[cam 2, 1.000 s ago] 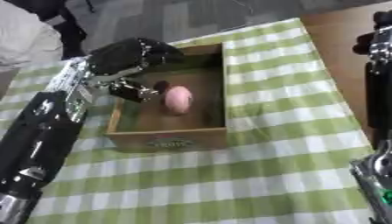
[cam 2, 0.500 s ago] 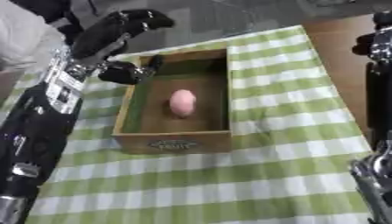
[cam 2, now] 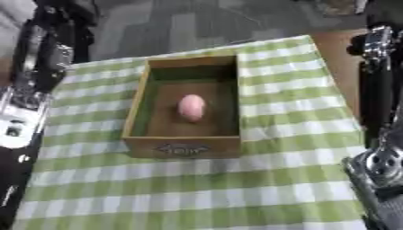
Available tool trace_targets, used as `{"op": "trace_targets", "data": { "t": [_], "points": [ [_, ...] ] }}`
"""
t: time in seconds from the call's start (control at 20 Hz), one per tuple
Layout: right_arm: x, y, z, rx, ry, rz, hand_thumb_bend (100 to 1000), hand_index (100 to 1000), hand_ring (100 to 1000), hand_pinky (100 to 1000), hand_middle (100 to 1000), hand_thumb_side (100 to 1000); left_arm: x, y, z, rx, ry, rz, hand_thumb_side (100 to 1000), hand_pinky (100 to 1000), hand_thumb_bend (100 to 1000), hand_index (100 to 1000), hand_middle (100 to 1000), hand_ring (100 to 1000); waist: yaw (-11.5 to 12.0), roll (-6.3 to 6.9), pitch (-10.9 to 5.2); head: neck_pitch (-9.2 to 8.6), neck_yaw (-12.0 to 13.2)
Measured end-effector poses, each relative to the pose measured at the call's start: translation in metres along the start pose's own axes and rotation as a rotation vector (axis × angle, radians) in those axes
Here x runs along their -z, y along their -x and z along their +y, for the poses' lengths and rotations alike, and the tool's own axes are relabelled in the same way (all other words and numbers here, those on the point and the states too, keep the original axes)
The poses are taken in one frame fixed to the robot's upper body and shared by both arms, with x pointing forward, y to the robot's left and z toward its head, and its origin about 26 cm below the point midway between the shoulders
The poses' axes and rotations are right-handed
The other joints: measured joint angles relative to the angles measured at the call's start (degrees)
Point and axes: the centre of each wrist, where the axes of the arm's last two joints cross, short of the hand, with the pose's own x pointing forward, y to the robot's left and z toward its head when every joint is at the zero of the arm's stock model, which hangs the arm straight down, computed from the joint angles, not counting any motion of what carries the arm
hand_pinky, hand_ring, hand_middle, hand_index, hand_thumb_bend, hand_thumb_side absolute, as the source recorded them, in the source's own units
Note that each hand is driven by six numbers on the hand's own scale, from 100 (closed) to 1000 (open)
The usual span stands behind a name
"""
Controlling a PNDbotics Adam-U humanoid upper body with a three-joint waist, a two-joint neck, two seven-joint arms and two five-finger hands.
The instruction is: Pick up objects on the table and place them in the box.
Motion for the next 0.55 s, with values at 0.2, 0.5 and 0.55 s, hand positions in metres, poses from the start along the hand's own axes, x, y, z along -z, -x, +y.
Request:
{"op": "trace_targets", "data": {
  "t": [0.2,0.5,0.55],
  "points": [
    [0.0,-0.001,0.002,0.009,0.009,-0.002,100,771,624,770,557,930,-0.019,-0.027,0.029,-0.262,-0.115,0.101,1000,503,100,909,587,583,1.0,-0.81,-0.22,0.77,-1.6],
    [0.001,-0.003,0.004,0.016,0.02,-0.006,100,775,627,769,560,936,-0.048,-0.068,0.061,-0.475,-0.198,0.147,1000,504,100,897,581,580,2.4,-2.25,-0.86,2.24,-2.4],
    [0.001,-0.004,0.004,0.019,0.023,-0.008,100,775,627,769,561,937,-0.053,-0.073,0.063,-0.488,-0.206,0.153,1000,504,100,896,580,580,2.6,-2.52,-0.92,2.28,-2.5]
  ]
}}
